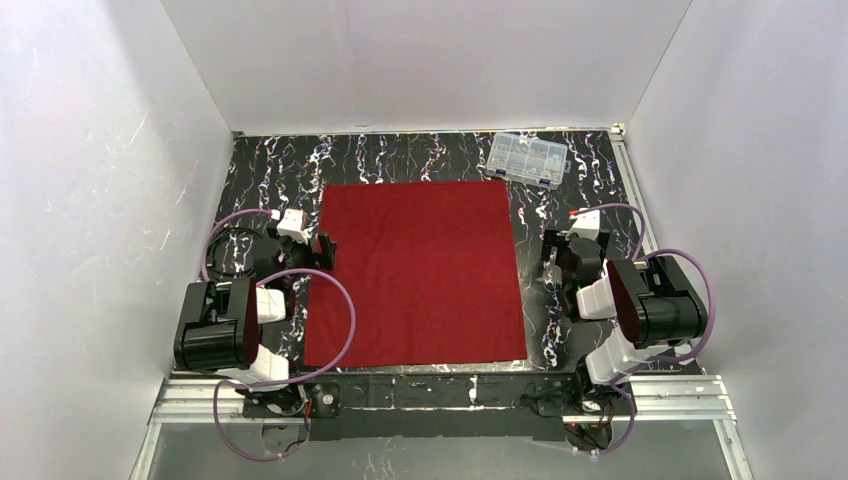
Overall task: Fold the napkin into a case and place the utensils inside
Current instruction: Pick up the flattened napkin from the center of the board.
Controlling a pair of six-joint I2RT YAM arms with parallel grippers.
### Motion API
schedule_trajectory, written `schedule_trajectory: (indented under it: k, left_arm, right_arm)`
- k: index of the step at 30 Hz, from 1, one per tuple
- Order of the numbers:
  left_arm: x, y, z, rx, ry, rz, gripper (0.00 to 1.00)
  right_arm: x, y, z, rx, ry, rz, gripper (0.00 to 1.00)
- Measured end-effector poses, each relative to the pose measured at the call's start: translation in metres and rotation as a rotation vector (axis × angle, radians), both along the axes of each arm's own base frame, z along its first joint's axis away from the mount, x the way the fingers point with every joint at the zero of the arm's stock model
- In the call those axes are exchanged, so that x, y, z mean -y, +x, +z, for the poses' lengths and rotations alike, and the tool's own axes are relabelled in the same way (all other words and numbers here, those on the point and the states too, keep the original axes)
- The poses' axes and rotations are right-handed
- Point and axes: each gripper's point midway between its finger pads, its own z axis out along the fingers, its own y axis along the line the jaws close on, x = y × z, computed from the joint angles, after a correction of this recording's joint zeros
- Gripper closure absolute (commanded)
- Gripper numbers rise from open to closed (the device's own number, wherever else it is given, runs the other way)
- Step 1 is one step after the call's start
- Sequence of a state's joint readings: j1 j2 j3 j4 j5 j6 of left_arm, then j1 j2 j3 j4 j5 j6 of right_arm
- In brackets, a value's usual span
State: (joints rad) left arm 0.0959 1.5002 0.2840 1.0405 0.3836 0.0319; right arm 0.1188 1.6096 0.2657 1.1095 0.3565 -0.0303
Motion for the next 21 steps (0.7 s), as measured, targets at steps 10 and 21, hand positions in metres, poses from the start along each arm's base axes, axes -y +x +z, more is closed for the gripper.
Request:
schedule_trajectory:
  k: [10, 21]
  left_arm:
    - [0.0, 0.0, 0.0, 0.0, 0.0, 0.0, 0.02]
    - [-0.003, 0.029, 0.066, -0.084, -0.016, -0.014, 0.02]
  right_arm:
    - [0.0, 0.0, 0.0, 0.0, 0.0, 0.0, 0.01]
    - [-0.011, 0.068, 0.078, -0.134, 0.102, -0.108, 0.01]
